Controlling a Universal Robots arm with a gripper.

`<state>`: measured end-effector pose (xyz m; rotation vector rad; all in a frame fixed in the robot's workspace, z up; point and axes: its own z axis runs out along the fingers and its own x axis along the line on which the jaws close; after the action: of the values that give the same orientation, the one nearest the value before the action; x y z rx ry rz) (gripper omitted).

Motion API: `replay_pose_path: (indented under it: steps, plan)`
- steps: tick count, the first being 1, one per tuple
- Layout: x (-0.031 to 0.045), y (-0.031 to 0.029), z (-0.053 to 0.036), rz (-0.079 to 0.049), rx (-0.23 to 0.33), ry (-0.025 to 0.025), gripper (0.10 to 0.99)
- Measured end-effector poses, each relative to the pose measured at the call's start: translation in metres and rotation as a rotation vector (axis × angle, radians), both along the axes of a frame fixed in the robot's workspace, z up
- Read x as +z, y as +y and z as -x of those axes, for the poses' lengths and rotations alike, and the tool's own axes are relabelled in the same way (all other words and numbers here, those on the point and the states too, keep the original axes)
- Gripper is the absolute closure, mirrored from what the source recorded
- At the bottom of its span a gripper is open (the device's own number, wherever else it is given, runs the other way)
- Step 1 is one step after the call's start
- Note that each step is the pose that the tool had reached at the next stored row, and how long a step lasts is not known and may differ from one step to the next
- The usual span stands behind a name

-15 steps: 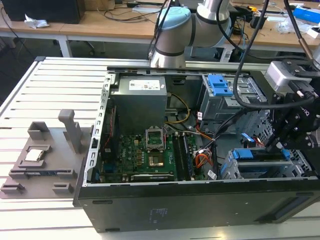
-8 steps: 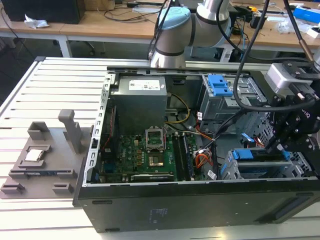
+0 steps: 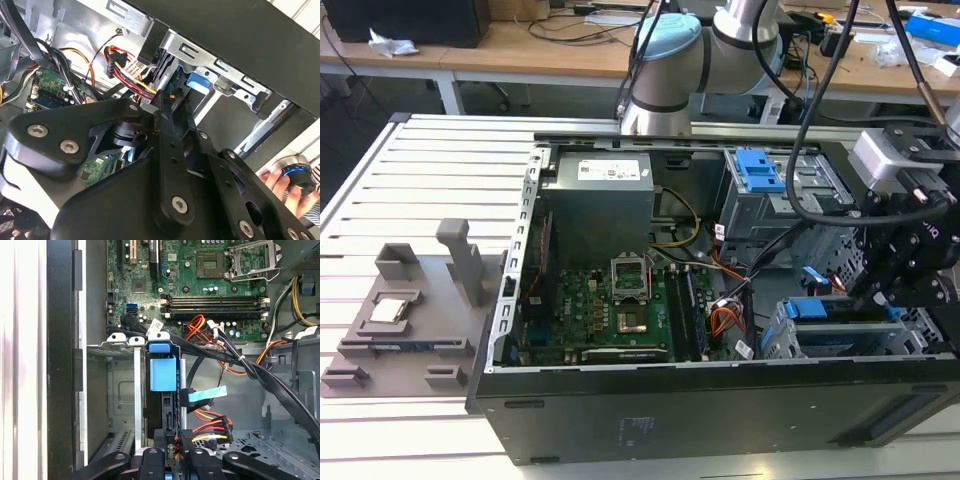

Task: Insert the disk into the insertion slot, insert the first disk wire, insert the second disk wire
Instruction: 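Insert the first disk wire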

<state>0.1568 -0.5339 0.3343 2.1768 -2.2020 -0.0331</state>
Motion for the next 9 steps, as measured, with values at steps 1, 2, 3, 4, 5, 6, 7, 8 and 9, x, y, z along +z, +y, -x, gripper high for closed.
replay_pose_path:
  steps: [1, 2, 3, 4, 5, 6, 7, 8, 9]
  plan:
    - [0.0004, 0.0000, 0.0000, 0.000, 0.000, 0.0000, 0.839]
    - [0.0016, 0.0000, 0.0000, 0.001, 0.000, 0.0000, 0.839]
    - [0.0035, 0.0000, 0.0000, 0.000, 0.000, 0.0000, 0.839]
    - [0.0056, 0.0000, 0.0000, 0.000, 0.000, 0.0000, 0.839]
    - [0.0101, 0.0000, 0.0000, 0.001, 0.000, 0.0000, 0.839]
    - [0.0127, 0.0000, 0.0000, 0.000, 0.000, 0.0000, 0.839]
    - [0.0185, 0.0000, 0.0000, 0.000, 0.000, 0.0000, 0.839]
    - [0.0232, 0.0001, 0.0000, 0.000, 0.000, 0.0000, 0.839]
    - [0.0269, 0.0002, 0.0000, 0.000, 0.000, 0.0000, 0.839]
